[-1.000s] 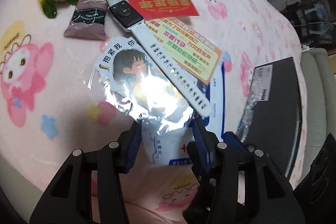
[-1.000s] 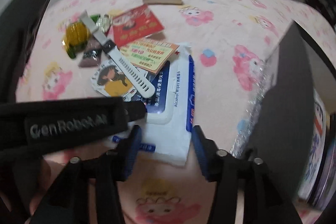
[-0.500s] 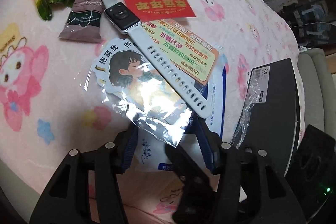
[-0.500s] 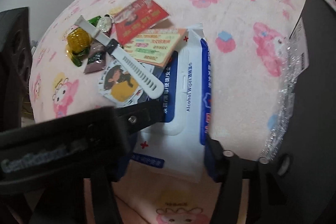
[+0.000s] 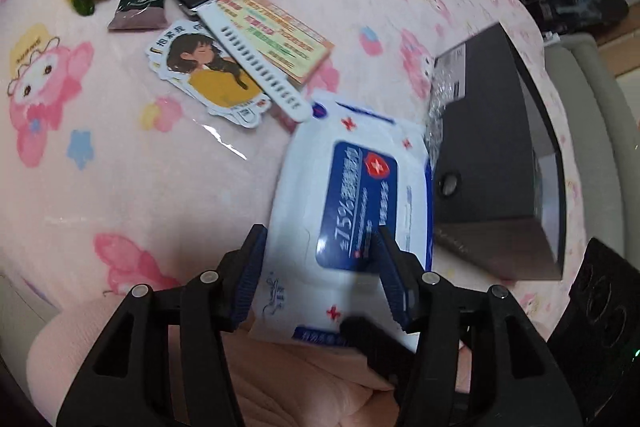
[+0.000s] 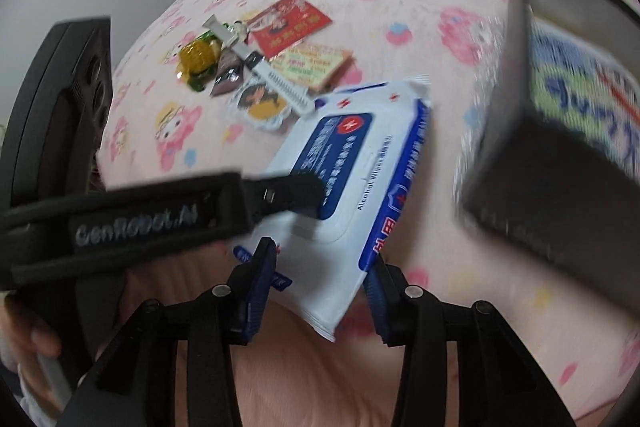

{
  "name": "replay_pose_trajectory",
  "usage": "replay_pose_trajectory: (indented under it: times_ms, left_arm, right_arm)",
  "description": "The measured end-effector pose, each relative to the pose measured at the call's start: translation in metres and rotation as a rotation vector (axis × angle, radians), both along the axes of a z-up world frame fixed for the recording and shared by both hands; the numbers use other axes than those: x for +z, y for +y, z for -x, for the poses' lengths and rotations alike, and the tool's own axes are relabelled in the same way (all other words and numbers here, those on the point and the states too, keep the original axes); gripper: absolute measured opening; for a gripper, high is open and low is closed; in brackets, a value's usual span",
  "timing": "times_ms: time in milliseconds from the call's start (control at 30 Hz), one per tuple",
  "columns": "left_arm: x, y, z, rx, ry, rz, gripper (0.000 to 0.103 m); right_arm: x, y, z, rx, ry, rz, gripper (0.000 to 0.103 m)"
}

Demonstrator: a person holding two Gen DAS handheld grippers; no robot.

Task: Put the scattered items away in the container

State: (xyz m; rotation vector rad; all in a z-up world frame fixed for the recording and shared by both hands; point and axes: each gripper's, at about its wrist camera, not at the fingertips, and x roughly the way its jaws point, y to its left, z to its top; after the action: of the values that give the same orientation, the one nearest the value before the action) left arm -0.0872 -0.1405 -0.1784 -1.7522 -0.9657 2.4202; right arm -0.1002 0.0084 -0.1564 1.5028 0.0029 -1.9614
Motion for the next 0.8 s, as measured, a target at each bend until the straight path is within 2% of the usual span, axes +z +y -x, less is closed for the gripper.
replay_pose_trajectory:
  times_ms: [233, 333, 467, 600, 667, 800]
  left_arm:
    - [-0.002, 0.01, 0.01, -0.023, -0.002, 0.032, 0.054]
    - [-0.012, 0.012, 0.02, -0.022, -0.02, 0.015, 0.054]
    - [-0.024, 0.024, 0.03, -0.064, -0.038, -0.024, 0.06]
    - [-0.022, 0.039, 0.028, -0.133, -0.031, 0.038, 0.061]
    - [-0.019, 0.045, 0.023, -0.156, -0.018, 0.042, 0.061]
    - [-0.012, 0.052, 0.007, -0.193, 0.013, -0.001, 0.061]
  right_arm:
    - [-0.01, 0.016, -0.001, -0.048, -0.015, -0.002, 0.039]
    - [-0.012, 0.024, 0.003, -0.071, -0.001, -0.02, 0.039]
    - [-0.023, 0.03, 0.014, -0.094, 0.001, -0.039, 0.039]
    - [-0.037, 0.035, 0.019, -0.105, -0.017, -0.011, 0.039]
    - [-0.034, 0.038, 0.016, -0.098, -0.015, 0.005, 0.039]
    - [-0.02, 0.048, 0.004, -0.055, 0.005, 0.027, 0.039]
